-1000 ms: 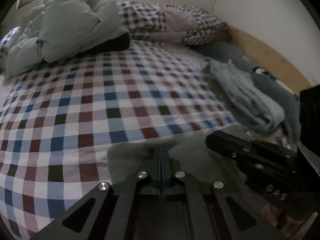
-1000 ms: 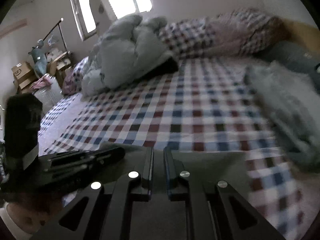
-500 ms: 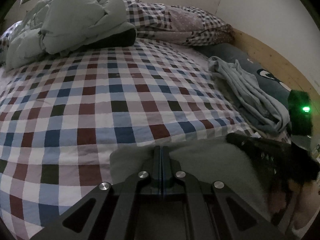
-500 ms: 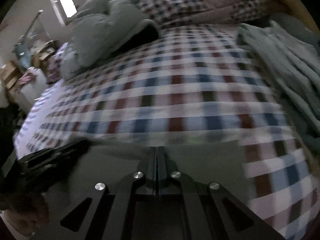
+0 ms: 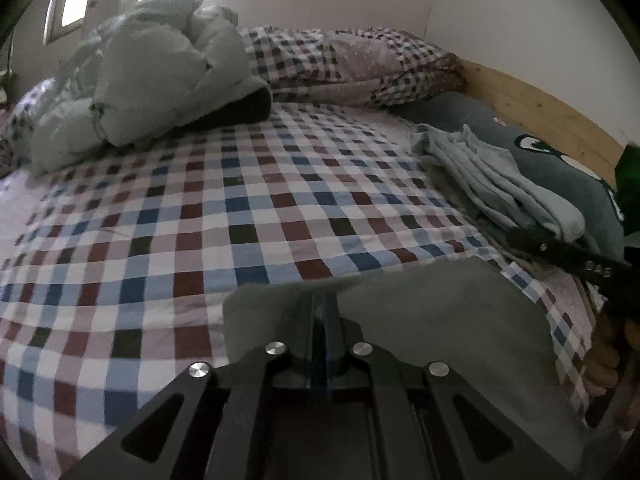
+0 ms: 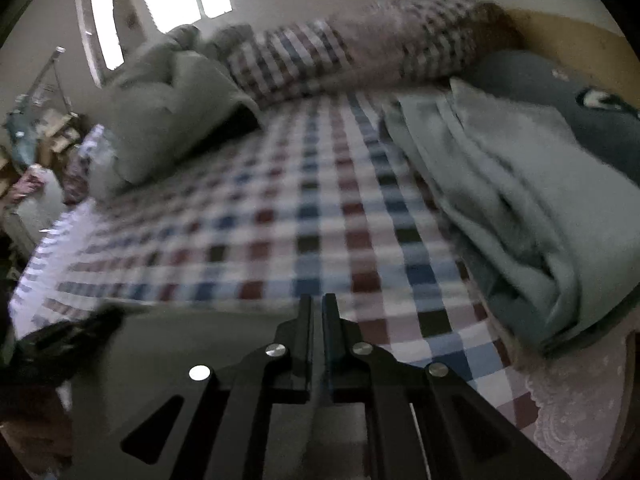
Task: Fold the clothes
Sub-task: 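Press both closed tools on the folded dark green T-shirt to flatten it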
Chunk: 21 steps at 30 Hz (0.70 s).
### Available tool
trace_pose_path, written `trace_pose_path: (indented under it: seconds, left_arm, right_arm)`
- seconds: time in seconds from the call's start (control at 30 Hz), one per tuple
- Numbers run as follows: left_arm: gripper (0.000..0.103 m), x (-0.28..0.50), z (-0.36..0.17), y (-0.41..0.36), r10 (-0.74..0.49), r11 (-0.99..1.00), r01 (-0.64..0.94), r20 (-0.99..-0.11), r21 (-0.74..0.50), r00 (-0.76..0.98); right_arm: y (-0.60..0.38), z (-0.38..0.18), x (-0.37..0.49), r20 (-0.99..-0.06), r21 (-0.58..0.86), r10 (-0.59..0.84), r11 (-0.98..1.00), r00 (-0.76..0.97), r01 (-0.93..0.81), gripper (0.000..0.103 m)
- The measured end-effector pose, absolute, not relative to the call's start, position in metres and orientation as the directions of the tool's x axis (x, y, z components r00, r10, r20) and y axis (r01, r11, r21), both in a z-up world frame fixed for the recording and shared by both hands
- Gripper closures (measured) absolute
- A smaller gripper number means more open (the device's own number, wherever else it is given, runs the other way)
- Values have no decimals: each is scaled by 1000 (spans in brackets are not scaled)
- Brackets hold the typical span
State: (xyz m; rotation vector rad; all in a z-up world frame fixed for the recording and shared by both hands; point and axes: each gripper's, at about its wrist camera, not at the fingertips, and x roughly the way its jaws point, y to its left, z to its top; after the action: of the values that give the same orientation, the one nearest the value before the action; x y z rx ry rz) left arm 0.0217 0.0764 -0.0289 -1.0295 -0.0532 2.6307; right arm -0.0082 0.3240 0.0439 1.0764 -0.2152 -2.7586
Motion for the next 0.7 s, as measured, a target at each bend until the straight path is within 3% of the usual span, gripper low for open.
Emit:
trace_pose_path:
  seconds: [0.13, 0.3, 0.7]
  left_arm:
    - [86, 51, -13, 90, 328, -939, -318, -620, -131, -713]
    - [86, 84, -9, 107, 331, -934, -342, -603, -101, -726]
    - [86, 133, -41, 112, 284, -944, -322, -675, -72, -681]
  right_arm:
    - [307, 53, 16, -613, 216, -255, -965, -748, 151, 97]
    - [280, 49, 43, -586, 238, -289, -954, -757, 180, 95]
    - [254, 17, 86, -657, 143, -305, -948, -690, 283, 94]
